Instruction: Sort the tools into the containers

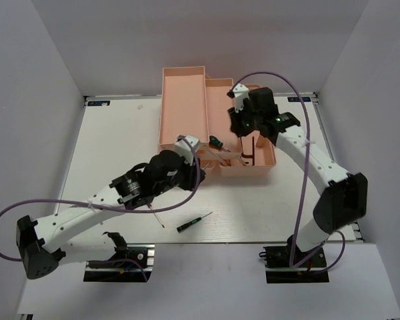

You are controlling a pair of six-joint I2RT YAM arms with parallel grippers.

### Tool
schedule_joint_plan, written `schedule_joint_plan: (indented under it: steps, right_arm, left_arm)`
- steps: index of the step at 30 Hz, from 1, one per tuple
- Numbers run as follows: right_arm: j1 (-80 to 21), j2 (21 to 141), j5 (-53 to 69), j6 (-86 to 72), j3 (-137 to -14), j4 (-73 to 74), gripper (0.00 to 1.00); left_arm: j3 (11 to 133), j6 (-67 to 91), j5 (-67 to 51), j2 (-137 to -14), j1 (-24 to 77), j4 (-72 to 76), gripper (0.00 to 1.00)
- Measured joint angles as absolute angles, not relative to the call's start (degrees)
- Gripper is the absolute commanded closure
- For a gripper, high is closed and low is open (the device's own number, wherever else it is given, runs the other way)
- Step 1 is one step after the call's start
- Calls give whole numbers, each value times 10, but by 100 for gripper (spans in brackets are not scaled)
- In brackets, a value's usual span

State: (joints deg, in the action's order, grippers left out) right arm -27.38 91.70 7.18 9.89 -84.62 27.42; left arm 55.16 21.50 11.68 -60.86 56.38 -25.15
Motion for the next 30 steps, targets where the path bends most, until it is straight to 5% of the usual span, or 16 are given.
schedule_joint_plan:
  steps: [1, 14, 17, 18, 21, 23, 28, 30]
  right_arm:
    - [-268, 894, 56, 90, -825, 266, 100]
    - [-134, 598, -30, 59, -531, 253, 98]
    - [-131, 549, 22, 62, -483, 273, 66]
    - [-131, 533, 46, 66, -472, 277, 47]
    - [-130, 497, 142, 102, -458, 307, 27]
    - [-130, 487, 211, 132, -458, 326, 22]
    - [-130, 493, 347, 196, -459, 362, 21]
    - [-130, 504, 380, 206, -460, 363, 12]
  left_arm:
    - [577, 202, 104, -630, 566, -243, 100]
    - [905, 153, 187, -972, 548, -167, 100]
    - [1026, 155, 232, -1075, 541, -190, 95]
    - [1061, 156, 247, -1105, 539, -200, 88]
    - [1142, 160, 284, -1178, 530, -237, 76]
    - [1155, 163, 299, -1199, 525, -258, 64]
    - [1155, 166, 324, -1211, 511, -299, 58]
    - [1155, 166, 326, -1210, 506, -300, 37]
